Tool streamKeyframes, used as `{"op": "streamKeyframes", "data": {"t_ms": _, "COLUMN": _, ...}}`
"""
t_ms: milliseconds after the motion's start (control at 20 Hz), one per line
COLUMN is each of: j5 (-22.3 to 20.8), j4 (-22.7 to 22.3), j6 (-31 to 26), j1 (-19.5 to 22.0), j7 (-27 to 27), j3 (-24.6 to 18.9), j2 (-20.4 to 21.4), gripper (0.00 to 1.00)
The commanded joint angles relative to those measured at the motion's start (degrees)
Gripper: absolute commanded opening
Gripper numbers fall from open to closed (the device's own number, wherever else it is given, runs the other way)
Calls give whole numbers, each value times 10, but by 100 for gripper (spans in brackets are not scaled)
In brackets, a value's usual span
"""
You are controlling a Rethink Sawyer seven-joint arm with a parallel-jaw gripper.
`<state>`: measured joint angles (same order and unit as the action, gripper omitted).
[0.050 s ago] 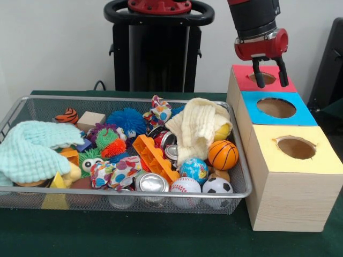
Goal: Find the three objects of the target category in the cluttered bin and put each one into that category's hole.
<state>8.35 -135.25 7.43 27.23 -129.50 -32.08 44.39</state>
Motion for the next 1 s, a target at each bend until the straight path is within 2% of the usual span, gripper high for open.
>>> {"op": "streamKeyframes", "data": {"t_ms": 50, "j5": 24, "j4": 84, "j6": -20, "j1": -3, "j7": -64, "j3": 44, "j2": 6, "gripper": 100}}
{"op": "streamKeyframes", "data": {"t_ms": 250, "j5": 19, "j4": 107, "j6": -58, "j1": -45, "j7": -13, "j3": 127, "j2": 24, "gripper": 100}}
{"op": "streamKeyframes", "data": {"t_ms": 350, "j5": -4, "j4": 123, "j6": -64, "j1": -56, "j7": 16, "j3": 154, "j2": 20, "gripper": 100}}
{"op": "streamKeyframes", "data": {"t_ms": 550, "j5": -33, "j4": 142, "j6": -106, "j1": -57, "j7": 41, "j3": 179, "j2": 25, "gripper": 100}}
{"op": "streamKeyframes", "data": {"t_ms": 750, "j5": -52, "j4": 157, "j6": -148, "j1": -63, "j7": 36, "j3": 201, "j2": 32, "gripper": 100}}
{"op": "streamKeyframes", "data": {"t_ms": 1000, "j5": -64, "j4": 167, "j6": -175, "j1": -58, "j7": 14, "j3": 190, "j2": 38, "gripper": 100}}
